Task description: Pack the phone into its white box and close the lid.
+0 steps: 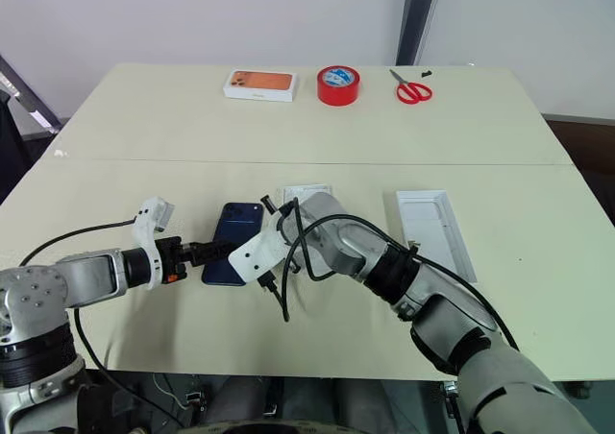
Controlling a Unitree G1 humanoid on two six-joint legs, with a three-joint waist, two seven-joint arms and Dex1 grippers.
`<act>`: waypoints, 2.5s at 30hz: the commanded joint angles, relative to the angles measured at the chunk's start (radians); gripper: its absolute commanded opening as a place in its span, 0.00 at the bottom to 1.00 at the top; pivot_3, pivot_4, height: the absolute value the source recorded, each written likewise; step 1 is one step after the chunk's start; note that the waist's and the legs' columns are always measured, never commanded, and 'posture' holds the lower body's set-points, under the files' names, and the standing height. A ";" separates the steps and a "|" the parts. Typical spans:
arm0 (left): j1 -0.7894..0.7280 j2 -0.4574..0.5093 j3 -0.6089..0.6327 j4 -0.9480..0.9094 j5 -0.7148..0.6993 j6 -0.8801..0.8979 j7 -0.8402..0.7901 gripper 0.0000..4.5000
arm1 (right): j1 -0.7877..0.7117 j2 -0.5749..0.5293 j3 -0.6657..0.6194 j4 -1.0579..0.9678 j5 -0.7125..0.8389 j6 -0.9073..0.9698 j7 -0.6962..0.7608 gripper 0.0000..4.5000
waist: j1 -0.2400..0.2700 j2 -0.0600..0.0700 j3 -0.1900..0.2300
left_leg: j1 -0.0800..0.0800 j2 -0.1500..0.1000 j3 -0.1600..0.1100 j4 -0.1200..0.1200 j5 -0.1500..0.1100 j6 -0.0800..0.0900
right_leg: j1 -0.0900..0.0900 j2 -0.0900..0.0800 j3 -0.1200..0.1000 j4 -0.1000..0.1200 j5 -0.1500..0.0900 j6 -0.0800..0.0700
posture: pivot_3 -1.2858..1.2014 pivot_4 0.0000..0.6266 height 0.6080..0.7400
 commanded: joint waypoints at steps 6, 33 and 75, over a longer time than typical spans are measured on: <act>-0.050 -0.069 0.044 0.067 -0.136 0.010 0.064 1.00 | 0.032 0.022 -0.012 -0.020 0.001 -0.005 0.002 0.01 | -0.003 -0.001 0.000 | -0.001 0.000 0.000 0.000 0.000 0.000 | -0.001 0.000 0.000 0.000 0.000 0.000 | 0.52 0.24 1.00; -0.037 -0.045 0.130 0.144 -0.235 0.010 0.200 0.21 | 0.075 -0.001 -0.107 -0.135 0.050 0.079 0.050 0.00 | 0.000 -0.002 0.001 | -0.002 0.000 0.000 -0.002 0.001 -0.001 | -0.003 0.000 0.000 0.000 0.000 0.000 | 0.52 0.24 1.00; -0.142 -0.254 -0.393 0.240 -0.710 -0.578 0.753 0.01 | 0.394 -0.286 -0.739 -0.583 0.866 0.718 -0.069 0.00 | 0.008 -0.005 0.003 | -0.004 0.000 0.000 -0.004 0.001 -0.001 | -0.004 0.002 0.000 -0.003 0.000 0.000 | 0.52 0.24 1.00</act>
